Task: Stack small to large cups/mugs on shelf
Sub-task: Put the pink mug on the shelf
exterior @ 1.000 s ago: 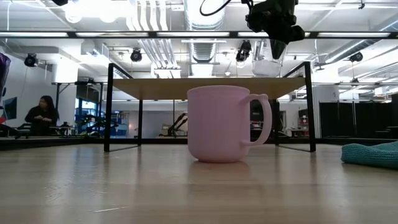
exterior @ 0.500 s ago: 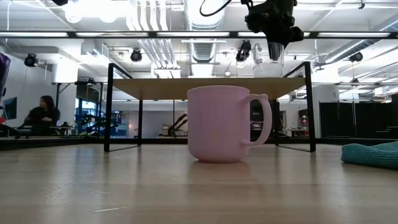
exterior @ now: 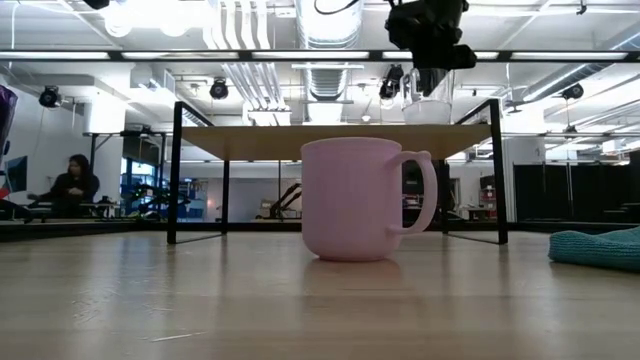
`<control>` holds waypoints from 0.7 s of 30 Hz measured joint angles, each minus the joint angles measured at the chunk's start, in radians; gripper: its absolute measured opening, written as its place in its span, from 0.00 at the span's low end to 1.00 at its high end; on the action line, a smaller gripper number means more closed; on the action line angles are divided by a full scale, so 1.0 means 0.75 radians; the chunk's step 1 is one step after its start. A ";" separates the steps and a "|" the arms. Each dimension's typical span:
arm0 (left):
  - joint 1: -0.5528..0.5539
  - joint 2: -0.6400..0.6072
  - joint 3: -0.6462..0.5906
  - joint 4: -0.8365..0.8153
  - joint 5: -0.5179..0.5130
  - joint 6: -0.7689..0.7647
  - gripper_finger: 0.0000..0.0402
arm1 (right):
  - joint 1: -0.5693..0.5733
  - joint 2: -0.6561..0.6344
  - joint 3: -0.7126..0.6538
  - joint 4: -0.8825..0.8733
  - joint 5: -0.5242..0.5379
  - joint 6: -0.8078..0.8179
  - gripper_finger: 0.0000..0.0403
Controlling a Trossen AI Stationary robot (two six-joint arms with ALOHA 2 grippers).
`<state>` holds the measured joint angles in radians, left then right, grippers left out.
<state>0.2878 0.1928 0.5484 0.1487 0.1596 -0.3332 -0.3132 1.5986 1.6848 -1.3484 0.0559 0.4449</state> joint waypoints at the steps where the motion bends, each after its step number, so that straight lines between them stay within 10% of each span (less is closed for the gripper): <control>1: 0.000 0.000 0.000 0.000 0.000 0.000 0.07 | 0.000 0.000 0.010 -0.007 0.000 0.000 0.22; 13: 0.000 0.000 0.000 0.000 0.001 -0.001 0.07 | 0.002 -0.002 0.330 -0.035 -0.018 0.045 0.15; 21: -0.001 0.000 0.000 0.000 0.001 -0.001 0.07 | 0.086 -0.004 0.455 -0.065 -0.280 0.276 0.16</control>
<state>0.2874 0.1928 0.5484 0.1487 0.1604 -0.3340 -0.2487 1.5959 2.0259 -1.3968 -0.1544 0.6518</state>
